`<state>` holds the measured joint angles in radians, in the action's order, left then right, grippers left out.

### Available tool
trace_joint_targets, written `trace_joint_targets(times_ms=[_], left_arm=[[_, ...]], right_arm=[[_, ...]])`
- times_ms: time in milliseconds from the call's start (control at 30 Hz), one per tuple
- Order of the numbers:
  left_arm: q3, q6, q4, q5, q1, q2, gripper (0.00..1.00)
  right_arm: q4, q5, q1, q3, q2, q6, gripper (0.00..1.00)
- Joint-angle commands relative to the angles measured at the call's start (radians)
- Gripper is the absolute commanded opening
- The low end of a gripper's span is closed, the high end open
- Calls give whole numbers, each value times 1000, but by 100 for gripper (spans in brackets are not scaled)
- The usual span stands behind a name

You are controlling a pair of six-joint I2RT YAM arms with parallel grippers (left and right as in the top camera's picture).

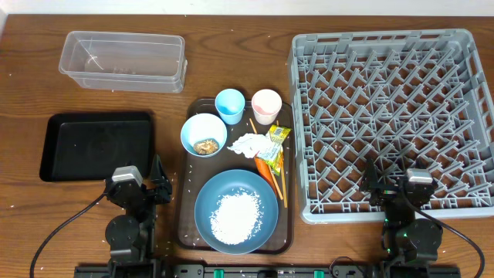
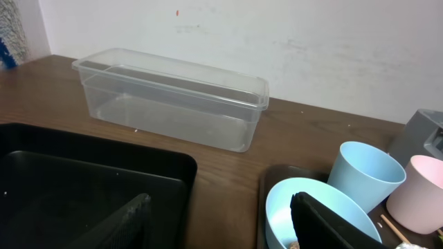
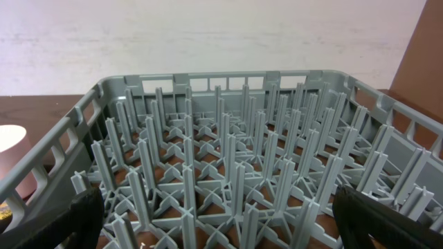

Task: Sort waste into correct bins and load items into the dishwasher rack

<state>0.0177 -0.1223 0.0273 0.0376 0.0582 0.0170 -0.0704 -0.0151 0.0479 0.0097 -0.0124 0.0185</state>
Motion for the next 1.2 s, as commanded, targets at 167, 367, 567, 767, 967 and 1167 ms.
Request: trace_joint_targets(times_ms=[167,367,567,767,967,1167], left_arm=[[-14,17,44,-30,5,2,64],[-14,17,44,-30,5,1,65],[-14,17,39,-30,5,1,64],[13,18,16,7,4,1,64],[126,86,39,7,4,23,64],[338,172,137,7,4,163,64]], right_arm=[[-1,-6,-10,-4,-2,0,99],[-1,-6,-10,-4,-2,0,99],[-1,-7,-10,-4,-2,-1,99],[100,-48,-9,-4,-2,-12,99],[248,-44,-9,6,-2,-12,99],[256,-13,-9,116,-24,-16,99]])
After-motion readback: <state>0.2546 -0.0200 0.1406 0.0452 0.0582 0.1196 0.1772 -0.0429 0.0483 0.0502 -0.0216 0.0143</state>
